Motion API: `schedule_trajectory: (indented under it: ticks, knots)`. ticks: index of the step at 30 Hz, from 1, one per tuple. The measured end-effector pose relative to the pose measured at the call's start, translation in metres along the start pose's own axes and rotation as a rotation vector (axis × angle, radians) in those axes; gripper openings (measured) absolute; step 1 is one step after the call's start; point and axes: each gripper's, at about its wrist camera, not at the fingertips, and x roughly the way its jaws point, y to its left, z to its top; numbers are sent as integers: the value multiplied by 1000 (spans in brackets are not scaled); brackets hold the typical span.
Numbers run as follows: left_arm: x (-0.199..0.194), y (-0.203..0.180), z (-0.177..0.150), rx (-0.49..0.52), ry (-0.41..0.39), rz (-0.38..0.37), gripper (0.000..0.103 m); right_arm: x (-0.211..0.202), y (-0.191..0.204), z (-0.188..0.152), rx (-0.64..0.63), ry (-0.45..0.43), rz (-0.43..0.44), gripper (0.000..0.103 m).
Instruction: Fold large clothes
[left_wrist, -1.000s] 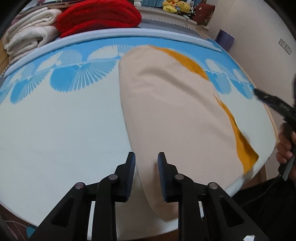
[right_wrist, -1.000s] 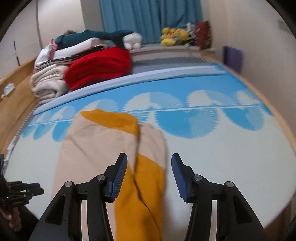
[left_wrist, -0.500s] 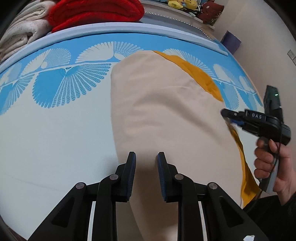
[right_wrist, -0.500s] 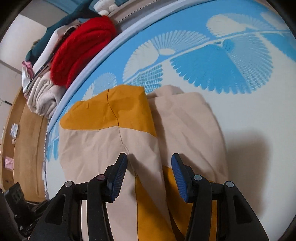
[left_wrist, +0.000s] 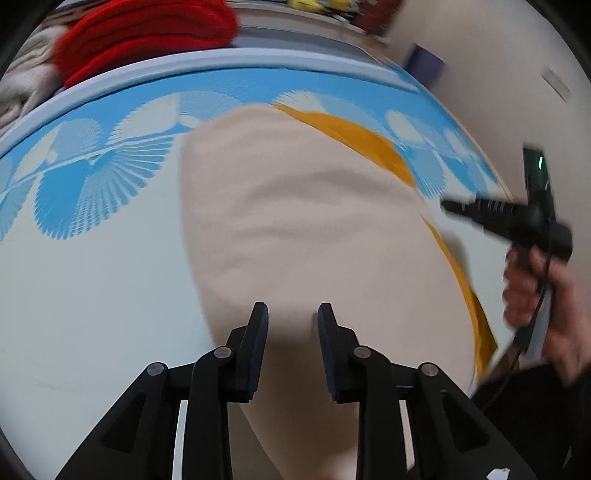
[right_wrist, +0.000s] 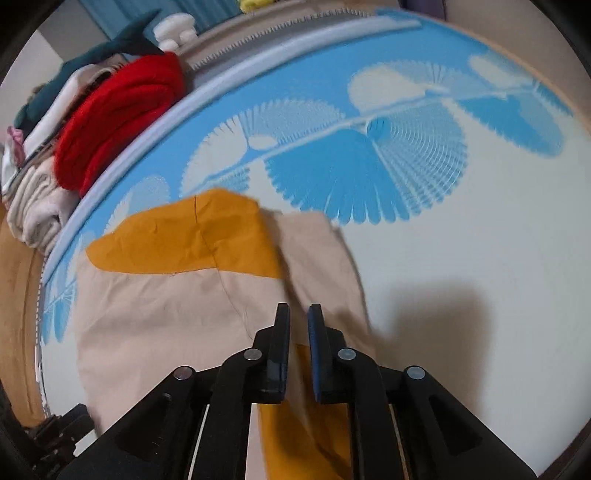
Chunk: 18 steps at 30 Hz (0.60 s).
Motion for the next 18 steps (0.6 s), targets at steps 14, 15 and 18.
schedule_trajectory:
  ticks: [14,15,18]
  knots:
    - [14,-21,-27,137,96,128,30,5,8,-60,-301,279,-47,35]
    - [13,-20,-27,136,96,127,30,-2,10,-60,-297,260,-7,35]
    - [11,-23,-29,141,93,120,30,-13,20,-66,-326,258,96,35]
